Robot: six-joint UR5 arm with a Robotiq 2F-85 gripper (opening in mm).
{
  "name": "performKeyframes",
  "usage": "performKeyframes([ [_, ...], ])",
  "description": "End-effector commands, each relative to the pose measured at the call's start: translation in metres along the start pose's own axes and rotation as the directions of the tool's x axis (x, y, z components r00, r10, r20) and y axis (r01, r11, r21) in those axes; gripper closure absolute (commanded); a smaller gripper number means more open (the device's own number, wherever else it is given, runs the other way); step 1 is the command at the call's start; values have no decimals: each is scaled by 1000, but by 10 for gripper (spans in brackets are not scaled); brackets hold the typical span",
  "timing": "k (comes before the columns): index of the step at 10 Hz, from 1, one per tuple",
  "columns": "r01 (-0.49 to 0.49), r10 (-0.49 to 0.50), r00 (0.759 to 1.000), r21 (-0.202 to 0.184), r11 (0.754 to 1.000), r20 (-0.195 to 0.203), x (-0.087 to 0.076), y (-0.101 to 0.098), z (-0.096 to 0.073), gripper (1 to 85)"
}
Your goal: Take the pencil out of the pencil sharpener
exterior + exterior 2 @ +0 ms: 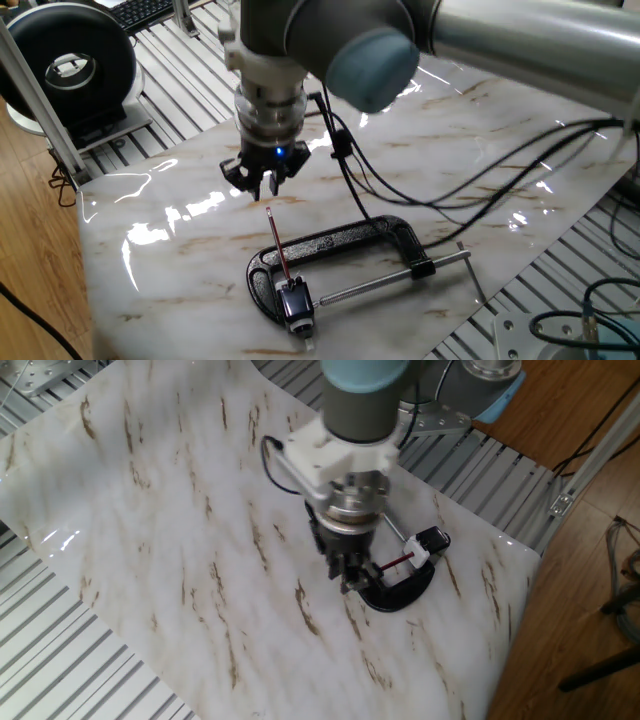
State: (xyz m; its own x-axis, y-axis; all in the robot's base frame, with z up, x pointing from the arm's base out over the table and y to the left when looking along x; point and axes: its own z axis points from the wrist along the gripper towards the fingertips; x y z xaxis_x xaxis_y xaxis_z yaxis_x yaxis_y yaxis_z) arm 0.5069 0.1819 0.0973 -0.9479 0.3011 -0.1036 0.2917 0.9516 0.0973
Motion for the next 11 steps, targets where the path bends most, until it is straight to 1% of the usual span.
performKeyframes([
  [1, -29, 29, 1000, -1, 1000, 13, 13, 1, 3, 537],
  [2, -32, 32, 999, -2, 999, 11, 16, -1, 4, 543],
  [4, -33, 33, 999, -3, 999, 25, 22, -2, 7, 550],
  [6, -32, 31, 999, 5, 999, 34, 25, -5, 10, 547],
  [8, -30, 30, 998, 10, 999, 47, 27, -1, 13, 537],
  [10, -36, 35, 998, 15, 999, 46, 31, 0, 14, 530],
  [11, -41, 40, 998, 24, 999, 41, 34, -1, 15, 530],
])
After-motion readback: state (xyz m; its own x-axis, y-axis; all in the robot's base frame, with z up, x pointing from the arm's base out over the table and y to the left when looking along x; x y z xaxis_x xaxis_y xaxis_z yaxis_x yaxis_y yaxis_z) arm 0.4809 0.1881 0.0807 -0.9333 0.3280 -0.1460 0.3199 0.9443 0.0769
